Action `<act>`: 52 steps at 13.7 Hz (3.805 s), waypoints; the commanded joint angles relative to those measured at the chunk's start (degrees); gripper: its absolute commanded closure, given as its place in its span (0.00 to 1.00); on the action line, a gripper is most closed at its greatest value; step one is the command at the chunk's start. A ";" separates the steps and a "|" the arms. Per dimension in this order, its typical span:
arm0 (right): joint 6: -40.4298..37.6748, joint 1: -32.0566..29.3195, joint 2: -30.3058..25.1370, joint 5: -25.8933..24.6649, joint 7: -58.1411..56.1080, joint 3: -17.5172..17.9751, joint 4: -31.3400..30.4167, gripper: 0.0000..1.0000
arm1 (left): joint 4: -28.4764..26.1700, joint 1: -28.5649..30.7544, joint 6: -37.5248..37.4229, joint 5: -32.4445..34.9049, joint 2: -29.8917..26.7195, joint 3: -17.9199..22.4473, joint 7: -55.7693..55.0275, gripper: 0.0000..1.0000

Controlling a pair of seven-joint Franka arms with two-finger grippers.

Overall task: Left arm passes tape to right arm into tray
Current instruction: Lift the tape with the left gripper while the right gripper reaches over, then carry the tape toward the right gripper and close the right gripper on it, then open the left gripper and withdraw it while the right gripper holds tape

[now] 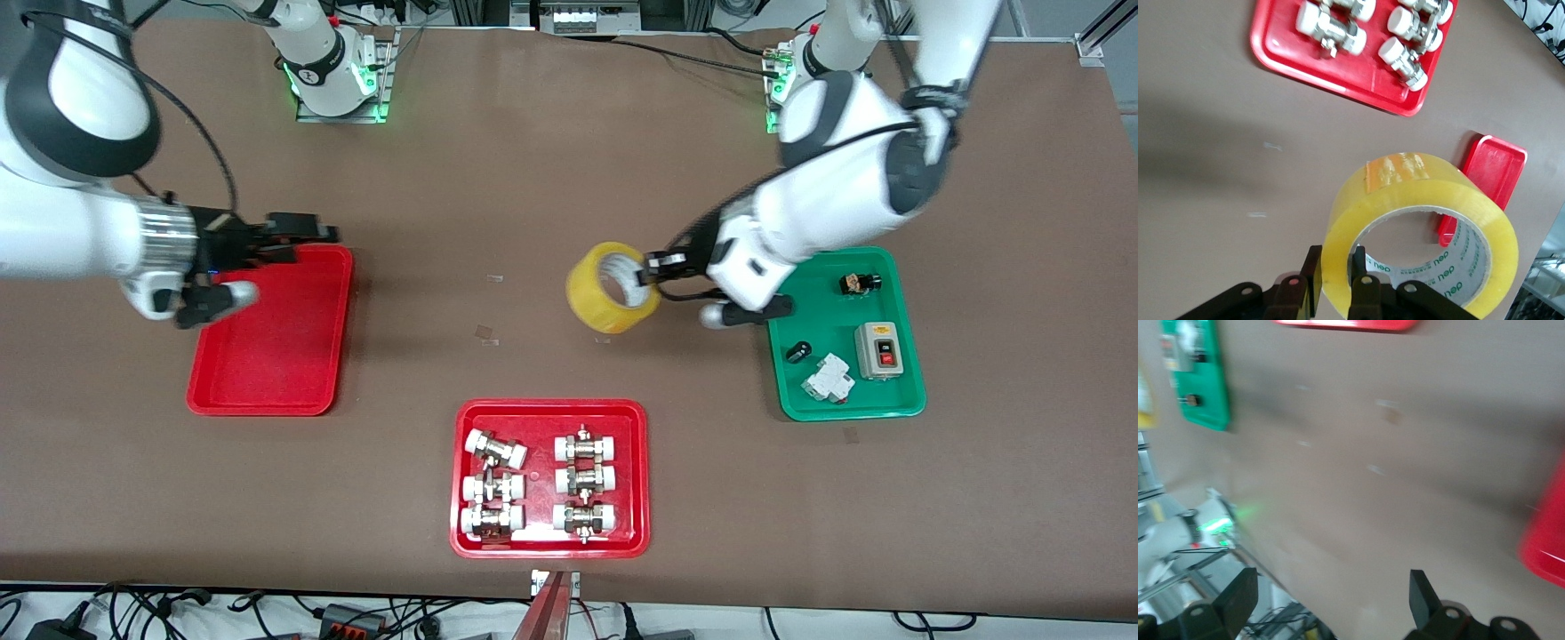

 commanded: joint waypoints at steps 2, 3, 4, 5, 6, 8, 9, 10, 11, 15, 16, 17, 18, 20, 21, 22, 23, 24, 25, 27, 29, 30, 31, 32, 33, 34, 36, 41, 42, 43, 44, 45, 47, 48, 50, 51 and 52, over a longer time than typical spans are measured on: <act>6.59 6.92 1.00 5.76 -1.07 -0.39 0.62 0.00 | 2.18 -3.49 2.32 -1.88 2.39 0.25 -7.13 0.98; 8.10 8.07 1.70 6.64 -1.07 -0.39 0.62 0.00 | 2.01 -4.46 5.91 -1.88 3.18 0.25 -9.07 0.98; 10.11 8.87 2.14 7.78 -1.07 -0.39 0.62 0.00 | 2.01 -5.68 8.90 -2.06 3.88 0.25 -11.62 0.98; 12.13 10.18 2.49 9.01 -1.07 -0.30 0.62 0.00 | 2.01 -6.22 12.41 -1.97 4.85 0.25 -13.73 0.97; 14.24 11.59 2.67 10.16 -1.07 -0.39 0.71 0.00 | 1.83 -7.44 14.88 -1.97 5.20 0.25 -13.92 0.98; 16.72 12.74 3.81 10.96 -1.07 -0.39 0.71 0.00 | 1.83 -8.77 16.22 -2.15 5.82 0.25 -15.93 1.00; 16.90 12.66 4.25 11.22 -1.07 -0.30 0.71 0.00 | 1.74 -8.95 16.84 -2.15 5.91 0.25 -17.34 1.00; 16.99 12.83 4.95 11.49 -1.07 -0.39 1.06 0.00 | 1.74 -9.73 16.93 -2.41 6.08 0.25 -19.35 1.00; 17.16 12.83 5.22 11.49 -1.07 -0.39 1.67 0.00 | 2.00 -10.17 17.02 -2.41 6.26 0.17 -22.59 1.00; 17.16 12.74 8.73 11.66 -7.57 -0.30 4.83 0.00 | 2.36 -11.14 19.38 -5.49 7.40 0.17 -24.38 1.00; 17.16 12.74 9.43 11.75 -7.57 -0.30 5.45 0.00 | 2.53 -11.32 19.48 -5.49 7.93 0.17 -24.39 1.00; 17.16 12.74 9.87 12.97 -7.66 -0.30 6.07 0.00 | 2.62 -11.41 19.83 -5.66 8.45 0.17 -24.39 1.00; 17.16 12.74 10.31 14.55 -7.75 -0.30 6.07 0.00 | 2.80 -11.50 19.83 -7.49 8.81 0.17 -23.95 1.00; 17.25 12.74 10.75 15.88 -7.84 -0.39 6.16 0.00 | 2.80 -11.41 19.83 -9.35 8.81 0.17 -23.77 1.00; 17.25 12.74 11.02 15.88 -7.84 -0.39 6.60 0.00 | 2.80 -11.41 19.83 -9.44 8.81 0.17 -23.86 1.00; 17.25 12.74 11.54 15.80 -8.45 -0.39 6.86 0.00 | 2.80 -11.41 19.83 -9.36 8.81 0.17 -23.86 1.00; 17.25 12.74 11.98 15.79 -10.37 -0.39 6.86 0.00 | 2.80 -11.41 19.83 -9.44 8.81 0.17 -23.86 1.00; 17.34 12.57 12.42 15.88 -11.60 -0.39 6.95 0.00 | 2.80 -11.41 19.83 -9.44 8.81 0.17 -23.86 1.00; 17.86 12.57 12.60 16.06 -11.62 -0.39 6.95 0.00 | 2.80 -11.41 19.83 -9.44 8.81 0.17 -23.86 1.00; 19.00 12.65 12.60 16.15 -11.53 -0.39 6.95 0.00 | 2.80 -11.41 19.83 -9.44 8.81 0.17 -23.86 1.00; 19.36 12.65 12.69 16.41 -11.53 -0.39 6.95 0.00 | 2.80 -11.41 19.83 -9.44 8.81 0.17 -23.77 1.00; 19.36 12.65 12.69 17.54 -11.62 -0.39 6.95 0.00 | 2.80 -11.41 19.83 -9.44 8.72 0.17 -23.77 1.00; 19.27 12.65 12.69 18.77 -11.70 -0.39 6.95 0.00 | 2.80 -11.41 19.83 -9.44 8.72 0.17 -23.86 1.00; 19.36 12.65 12.69 18.96 -11.71 -0.39 6.95 0.01 | 2.80 -11.41 19.83 -9.36 8.81 0.17 -23.77 1.00; 19.36 12.65 12.69 18.96 -11.79 -0.39 6.95 0.04 | 2.80 -11.41 19.83 -9.27 8.72 0.17 -23.77 1.00; 19.36 12.74 12.69 19.05 -11.71 -0.39 6.86 0.05 | 2.80 -11.41 19.83 -9.27 8.72 0.17 -23.77 1.00; 19.36 12.74 12.69 19.05 -11.71 -0.39 6.86 0.08 | 2.80 -11.41 19.83 -9.36 8.72 0.17 -23.77 1.00; 19.19 12.83 12.78 19.05 -11.71 -0.39 6.78 0.38 | 2.80 -11.32 19.83 -9.36 8.72 0.17 -23.77 1.00; 19.18 12.83 12.78 19.05 -11.62 -0.39 6.78 0.55 | 2.80 -11.32 19.83 -9.36 8.72 0.17 -23.77 1.00; 19.10 12.83 12.87 19.05 -11.62 -0.39 6.78 0.69 | 2.80 -11.32 19.83 -9.36 8.72 0.17 -23.77 1.00; 19.10 12.74 13.13 19.05 -11.62 -0.39 6.78 0.75 | 2.80 -11.32 19.83 -9.27 8.72 0.17 -23.77 1.00; 19.10 12.66 13.22 19.05 -11.62 -0.39 6.78 0.75 | 2.80 -11.32 19.83 -9.27 8.72 0.17 -23.77 1.00; 19.10 12.65 13.22 19.05 -11.62 -0.39 6.78 0.75 | 2.80 -11.32 19.83 -9.27 8.72 0.17 -23.77 1.00; 19.10 12.65 13.22 19.05 -11.62 -0.39 6.86 0.76 | 2.80 -11.32 19.74 -9.27 8.64 0.17 -23.77 0.96; 19.10 12.65 13.22 19.05 -11.71 -0.39 6.78 0.76 | 2.80 -11.32 19.31 -8.13 8.55 0.52 -23.78 0.01; 19.10 12.65 13.22 19.05 -11.71 -0.39 6.86 0.77 | 2.80 -11.15 19.13 -5.86 8.46 0.34 -23.68 0.00; 19.18 12.65 13.30 18.96 -11.71 -0.39 6.86 0.77 | 2.89 -10.62 18.95 -3.75 8.11 0.25 -23.59 0.00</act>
